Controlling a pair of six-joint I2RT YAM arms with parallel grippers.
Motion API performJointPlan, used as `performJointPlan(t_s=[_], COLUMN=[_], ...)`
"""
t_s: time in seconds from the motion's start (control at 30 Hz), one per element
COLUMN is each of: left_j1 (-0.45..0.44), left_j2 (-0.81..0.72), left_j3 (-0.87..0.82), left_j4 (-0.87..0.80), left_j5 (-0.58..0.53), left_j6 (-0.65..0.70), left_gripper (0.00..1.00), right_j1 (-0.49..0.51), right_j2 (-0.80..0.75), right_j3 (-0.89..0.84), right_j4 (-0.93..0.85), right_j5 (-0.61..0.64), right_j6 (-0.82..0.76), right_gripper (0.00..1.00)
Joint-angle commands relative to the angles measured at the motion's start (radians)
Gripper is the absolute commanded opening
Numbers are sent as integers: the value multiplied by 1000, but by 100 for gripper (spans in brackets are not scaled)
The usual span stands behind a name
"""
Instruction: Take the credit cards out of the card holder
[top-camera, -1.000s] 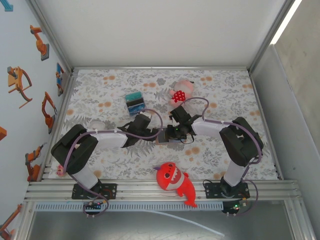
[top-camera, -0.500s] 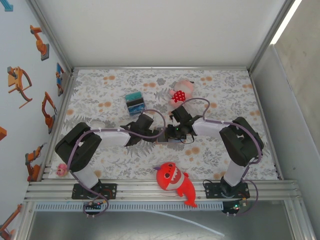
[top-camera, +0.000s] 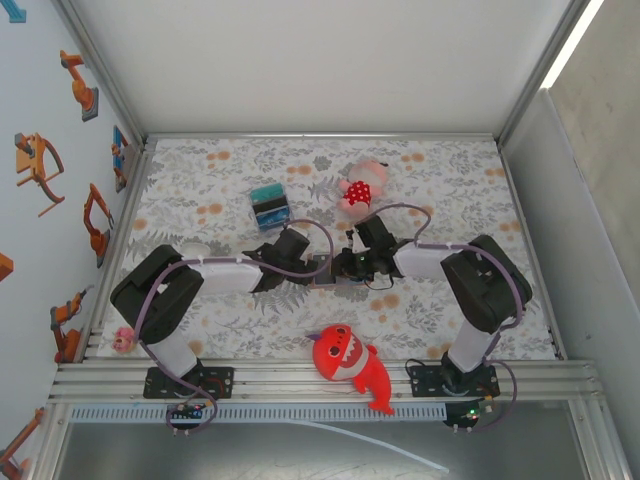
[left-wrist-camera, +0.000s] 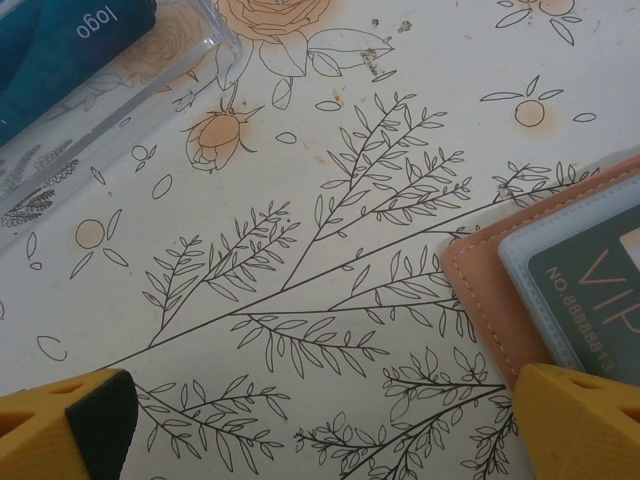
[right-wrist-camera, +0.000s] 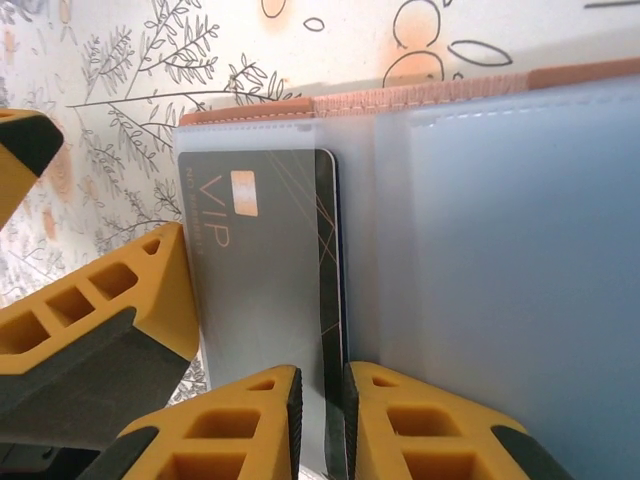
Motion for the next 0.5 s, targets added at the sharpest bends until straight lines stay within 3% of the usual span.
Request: performJointPlan(t_s=[0.0,0.47], left_j1=[-18,-32], left_j2=[19,26], left_j3=[23,33], left_j4=[-56,-67], left_j5=[-6,-31], left_j6=[27,22], left_gripper=[97,97], right_j1=[-9,-46], right_j2=[-36,-41], right_j3=[-21,-96], right_j4=[102,261], right_j5=[-61,-121], right_j6=[35,95], right_gripper=[19,7])
